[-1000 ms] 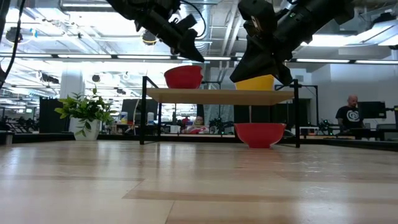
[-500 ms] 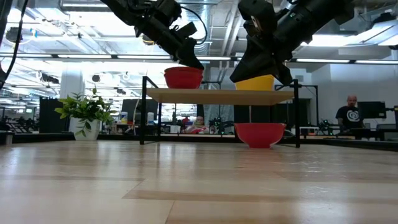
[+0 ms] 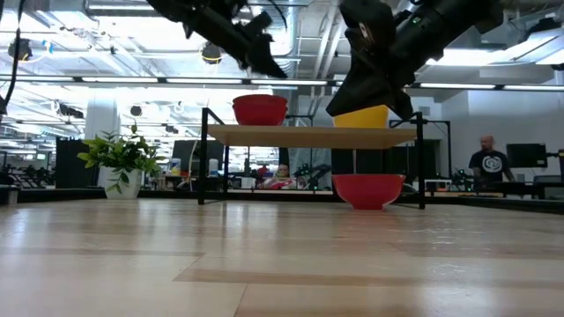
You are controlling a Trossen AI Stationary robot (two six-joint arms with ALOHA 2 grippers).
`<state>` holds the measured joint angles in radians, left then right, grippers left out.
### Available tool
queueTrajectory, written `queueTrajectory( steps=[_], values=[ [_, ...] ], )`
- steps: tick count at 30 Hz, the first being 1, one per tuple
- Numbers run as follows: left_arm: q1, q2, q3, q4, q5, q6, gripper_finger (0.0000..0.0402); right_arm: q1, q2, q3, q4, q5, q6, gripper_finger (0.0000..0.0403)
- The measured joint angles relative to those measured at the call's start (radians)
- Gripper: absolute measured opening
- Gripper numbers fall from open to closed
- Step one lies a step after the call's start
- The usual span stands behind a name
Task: Pick & Place Mini bowls
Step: Stack the red bowl on the other stacked red bowls on the shelf
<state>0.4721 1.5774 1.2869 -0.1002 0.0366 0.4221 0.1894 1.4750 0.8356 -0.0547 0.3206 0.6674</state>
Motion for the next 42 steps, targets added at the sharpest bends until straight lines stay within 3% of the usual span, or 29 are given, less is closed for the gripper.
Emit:
queueTrajectory(
  steps=[6, 11, 14, 18, 28, 34, 42],
  values=[
    [0.000, -0.122, 0.000, -0.041, 0.189, 0.011, 0.0016, -0.001, 0.000, 0.014, -0.115, -0.036, -0.118, 0.0000],
    [-0.003, -0.228, 0.000, -0.185, 0.247, 0.049, 0.0034, -0.006, 0.000, 0.018, -0.222, -0.098, -0.227, 0.0000],
    [-0.006, -0.277, 0.000, -0.294, 0.263, 0.051, 0.0048, -0.016, 0.000, 0.018, -0.255, -0.107, -0.241, 0.0008],
    [-0.023, -0.341, -0.012, -0.418, 0.288, 0.050, 0.0071, -0.034, 0.000, 0.034, -0.277, -0.107, -0.250, 0.0048],
    [-0.082, -0.520, -0.245, -0.433, 0.293, -0.013, 0.0095, -0.085, 0.004, 0.076, -0.445, -0.024, -0.366, 0.0154],
    [-0.121, -0.591, -0.332, -0.406, 0.295, -0.085, 0.0095, -0.111, 0.005, 0.076, -0.470, -0.004, -0.410, 0.0177],
    [-0.156, -0.610, -0.388, -0.378, 0.293, -0.124, 0.0095, -0.146, 0.075, 0.076, -0.473, -0.032, -0.466, 0.0178]
  ],
)
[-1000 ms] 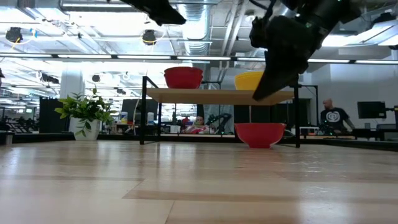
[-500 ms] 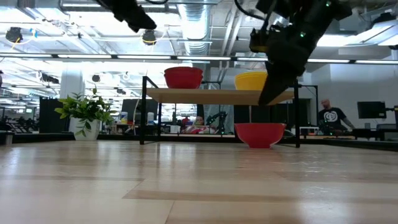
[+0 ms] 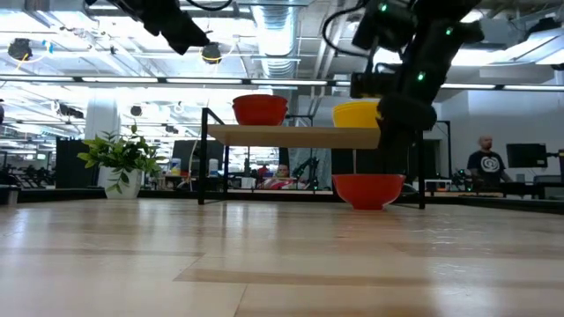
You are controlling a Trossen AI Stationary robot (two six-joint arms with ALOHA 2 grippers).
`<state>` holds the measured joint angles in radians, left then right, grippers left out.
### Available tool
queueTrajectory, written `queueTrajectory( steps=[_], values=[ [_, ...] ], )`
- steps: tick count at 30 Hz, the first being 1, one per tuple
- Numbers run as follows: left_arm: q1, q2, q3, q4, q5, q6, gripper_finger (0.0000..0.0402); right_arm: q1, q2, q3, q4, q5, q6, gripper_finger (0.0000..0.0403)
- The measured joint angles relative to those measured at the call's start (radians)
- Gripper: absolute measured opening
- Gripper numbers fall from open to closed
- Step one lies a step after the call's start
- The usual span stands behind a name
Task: Pick & Place Mini bowls
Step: Stack the red bowl on the other stacked red bowls on the shelf
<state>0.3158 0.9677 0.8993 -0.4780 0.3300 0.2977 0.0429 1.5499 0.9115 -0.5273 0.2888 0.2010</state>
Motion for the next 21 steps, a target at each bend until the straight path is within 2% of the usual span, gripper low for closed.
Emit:
queueTrajectory(
  steps=[11, 16, 21],
  values=[
    [-0.017, 0.001, 0.000, 0.008, 0.000, 0.000, 0.0095, -0.008, 0.121, 0.001, 0.035, 0.000, -0.025, 0.0165],
    [-0.017, 0.001, 0.000, 0.008, 0.000, 0.000, 0.0095, -0.007, 0.125, 0.000, 0.060, 0.001, -0.018, 0.0151],
    [-0.017, 0.001, 0.000, 0.008, 0.000, 0.004, 0.0095, -0.007, 0.120, 0.000, 0.067, 0.001, -0.015, 0.0122]
  ],
)
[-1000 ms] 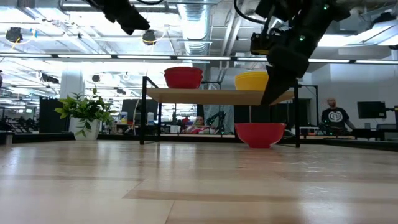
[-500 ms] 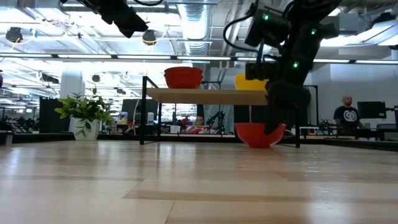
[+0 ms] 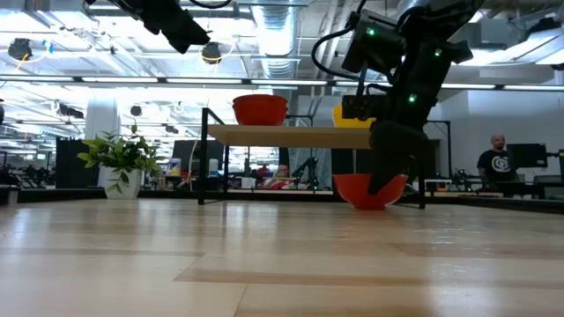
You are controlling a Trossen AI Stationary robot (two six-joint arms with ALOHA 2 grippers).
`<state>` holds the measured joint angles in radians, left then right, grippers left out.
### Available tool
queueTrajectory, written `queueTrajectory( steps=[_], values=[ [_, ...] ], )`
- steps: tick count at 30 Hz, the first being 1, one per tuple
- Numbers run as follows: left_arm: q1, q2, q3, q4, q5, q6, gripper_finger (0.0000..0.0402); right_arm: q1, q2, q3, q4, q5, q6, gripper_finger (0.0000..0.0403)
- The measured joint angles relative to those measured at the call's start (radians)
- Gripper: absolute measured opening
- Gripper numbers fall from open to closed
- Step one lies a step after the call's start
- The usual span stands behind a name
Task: Pick & Place Mini bowls
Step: Stack the red bowl on the other stacked red bowls on the shelf
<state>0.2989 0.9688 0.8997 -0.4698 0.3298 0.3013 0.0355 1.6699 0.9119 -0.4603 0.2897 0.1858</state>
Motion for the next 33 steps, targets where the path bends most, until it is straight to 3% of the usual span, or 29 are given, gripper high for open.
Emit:
queueTrajectory(
  steps=[16, 33],
  values=[
    [0.000, 0.000, 0.000, -0.001, 0.000, 0.000, 0.0095, 0.004, -0.004, 0.009, -0.002, 0.021, 0.102, 0.0009],
    [0.000, 0.001, 0.001, -0.026, 0.000, -0.021, 0.0095, 0.083, 0.000, 0.243, -0.093, -0.058, 0.179, 0.0003]
  ],
)
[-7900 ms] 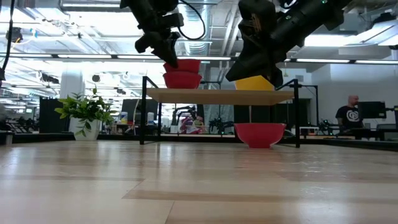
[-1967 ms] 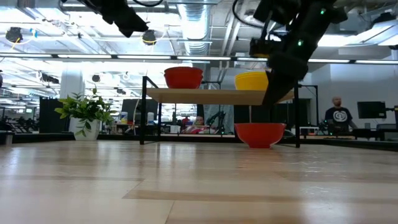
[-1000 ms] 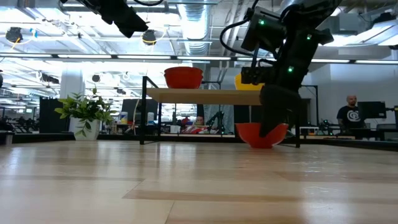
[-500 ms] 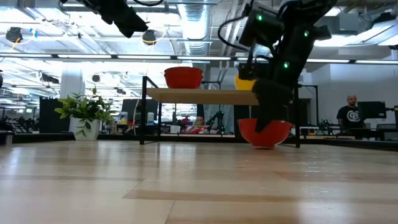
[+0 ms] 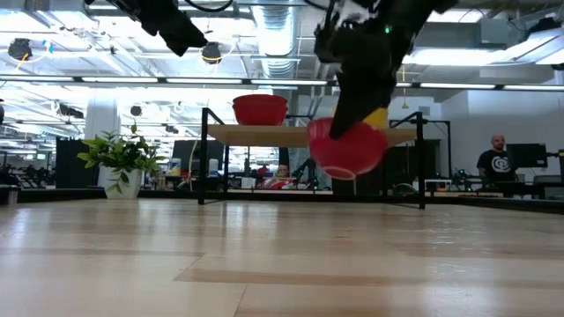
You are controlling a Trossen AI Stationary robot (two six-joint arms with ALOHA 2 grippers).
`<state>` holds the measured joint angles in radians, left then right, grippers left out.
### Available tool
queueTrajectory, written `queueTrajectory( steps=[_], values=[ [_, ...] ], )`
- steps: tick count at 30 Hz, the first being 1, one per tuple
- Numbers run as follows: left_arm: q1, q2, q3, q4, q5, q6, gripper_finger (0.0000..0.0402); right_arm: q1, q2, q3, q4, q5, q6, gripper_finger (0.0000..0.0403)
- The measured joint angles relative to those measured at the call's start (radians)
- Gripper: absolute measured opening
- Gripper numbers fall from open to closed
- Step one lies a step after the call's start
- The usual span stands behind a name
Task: Pick & Place Mini bowls
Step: Stack the red bowl on the other stacked red bowls on the shelf
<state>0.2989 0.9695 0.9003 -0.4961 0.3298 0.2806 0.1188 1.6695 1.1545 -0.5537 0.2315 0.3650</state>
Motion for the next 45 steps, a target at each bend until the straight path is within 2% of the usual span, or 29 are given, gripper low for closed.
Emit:
queueTrajectory(
  steps=[4, 11, 18, 24, 32, 40, 45],
  values=[
    [0.000, -0.004, 0.000, -0.006, 0.000, -0.056, 0.0095, 0.038, 0.000, 0.046, -0.049, 0.002, 0.028, 0.0002],
    [-0.019, -0.120, 0.000, -0.181, 0.015, -0.151, 0.0095, 0.066, 0.006, 0.166, -0.165, -0.003, 0.044, 0.0001],
    [-0.025, -0.237, 0.001, -0.176, 0.015, -0.206, 0.0095, 0.082, 0.006, 0.314, -0.241, -0.037, 0.047, 0.0001],
    [-0.024, -0.261, 0.001, -0.170, 0.012, -0.236, 0.0095, 0.088, 0.006, 0.450, -0.354, -0.053, -0.015, 0.0001],
    [-0.035, -0.175, 0.001, -0.027, 0.011, -0.234, 0.0095, 0.091, 0.007, 0.524, -0.429, -0.150, -0.123, 0.0000],
    [-0.190, 0.061, 0.001, 0.163, 0.008, -0.128, 0.0095, 0.107, 0.107, 0.524, -0.480, -0.184, -0.286, 0.0000],
    [-0.265, 0.168, 0.001, 0.182, -0.120, 0.018, 0.0095, 0.125, 0.152, 0.523, -0.478, -0.183, -0.321, 0.0000]
  ],
)
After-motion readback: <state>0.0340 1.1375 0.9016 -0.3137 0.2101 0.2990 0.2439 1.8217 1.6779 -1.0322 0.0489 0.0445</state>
